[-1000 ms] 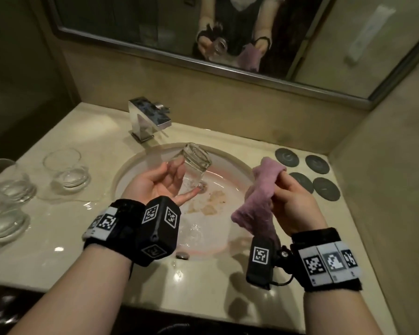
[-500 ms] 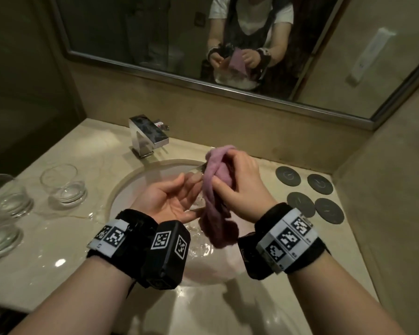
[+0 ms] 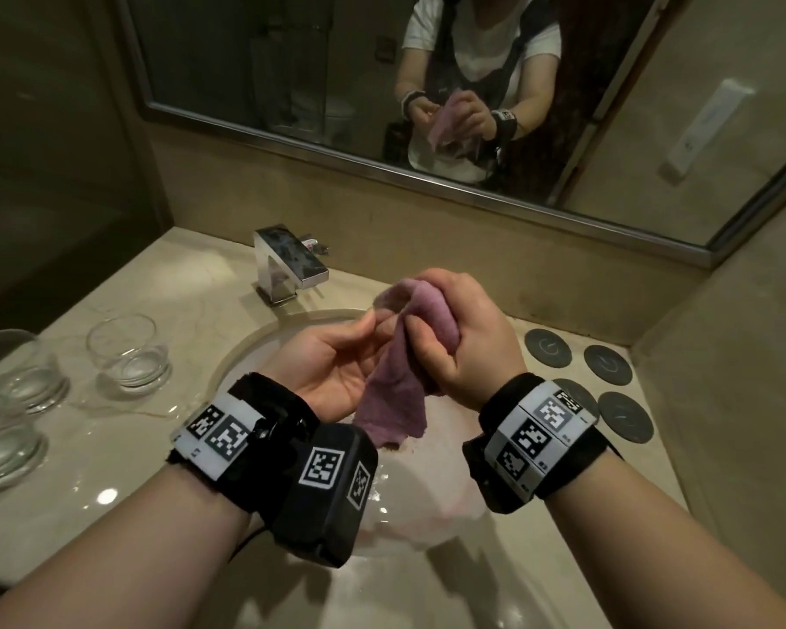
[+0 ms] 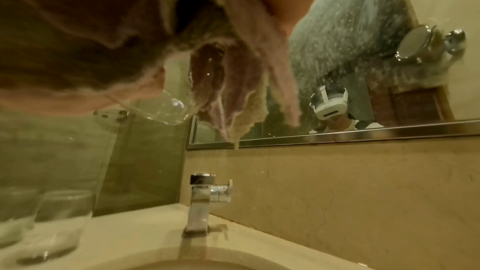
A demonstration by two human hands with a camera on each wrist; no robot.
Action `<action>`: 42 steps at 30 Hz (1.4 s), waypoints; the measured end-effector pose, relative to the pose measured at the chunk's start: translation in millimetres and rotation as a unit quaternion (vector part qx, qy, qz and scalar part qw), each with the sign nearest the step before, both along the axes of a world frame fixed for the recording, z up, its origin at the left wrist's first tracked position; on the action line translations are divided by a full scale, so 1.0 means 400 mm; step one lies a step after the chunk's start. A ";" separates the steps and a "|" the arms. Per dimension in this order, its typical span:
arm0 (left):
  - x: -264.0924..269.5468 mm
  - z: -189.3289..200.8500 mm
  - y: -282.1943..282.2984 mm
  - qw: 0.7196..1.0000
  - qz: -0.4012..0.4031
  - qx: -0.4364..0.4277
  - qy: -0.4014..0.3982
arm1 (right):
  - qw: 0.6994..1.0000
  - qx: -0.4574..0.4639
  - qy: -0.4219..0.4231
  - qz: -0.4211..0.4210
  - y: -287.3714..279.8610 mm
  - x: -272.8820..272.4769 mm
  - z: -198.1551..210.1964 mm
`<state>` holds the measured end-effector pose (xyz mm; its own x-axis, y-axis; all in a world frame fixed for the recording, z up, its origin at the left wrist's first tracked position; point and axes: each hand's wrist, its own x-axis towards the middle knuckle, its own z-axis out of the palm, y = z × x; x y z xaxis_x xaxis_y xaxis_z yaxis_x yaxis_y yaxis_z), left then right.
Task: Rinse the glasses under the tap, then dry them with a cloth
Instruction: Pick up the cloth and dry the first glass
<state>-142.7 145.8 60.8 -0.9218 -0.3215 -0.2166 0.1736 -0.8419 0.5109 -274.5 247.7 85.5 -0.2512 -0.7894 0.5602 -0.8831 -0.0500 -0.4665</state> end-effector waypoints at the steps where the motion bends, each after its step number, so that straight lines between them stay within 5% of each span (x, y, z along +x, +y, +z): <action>1: 0.001 0.008 0.000 1.000 -0.005 -0.020 0.005 | 1.000 0.002 -0.012 -0.019 -0.002 0.004 0.006; 12: -0.003 0.051 -0.011 0.966 -0.010 -0.238 -0.100 | 0.995 -0.003 -0.097 -0.038 -0.031 -0.037 0.007; 15: 0.006 0.055 -0.042 0.971 -0.018 -0.202 -0.128 | 0.996 0.001 -0.085 -0.010 -0.022 -0.041 0.027; 20: -0.002 0.099 -0.062 0.987 -0.042 -0.133 -0.083 | 0.996 -0.023 0.052 0.064 -0.034 -0.045 0.029; 26: -0.022 0.117 -0.041 0.974 0.021 -0.221 -0.045 | 0.991 -0.012 -0.131 -0.035 -0.051 -0.017 0.018; 31: -0.022 0.133 -0.036 0.902 0.068 -0.413 -0.102 | 0.938 0.001 -0.345 -0.034 -0.094 -0.016 -0.001; 34: -0.010 0.134 -0.046 0.890 0.028 -0.443 -0.100 | 0.963 -0.022 -0.265 -0.041 -0.083 -0.027 0.002; 36: -0.001 0.143 -0.055 0.909 -0.027 -0.407 -0.088 | 0.982 -0.020 -0.187 -0.029 -0.065 -0.034 0.017; 39: 0.011 0.161 -0.068 0.963 -0.062 -0.244 -0.096 | 0.997 0.002 -0.067 0.024 -0.042 -0.044 0.046; 42: 0.009 0.165 -0.072 0.974 -0.057 -0.200 -0.092 | 0.997 -0.028 0.000 0.070 -0.038 -0.056 0.052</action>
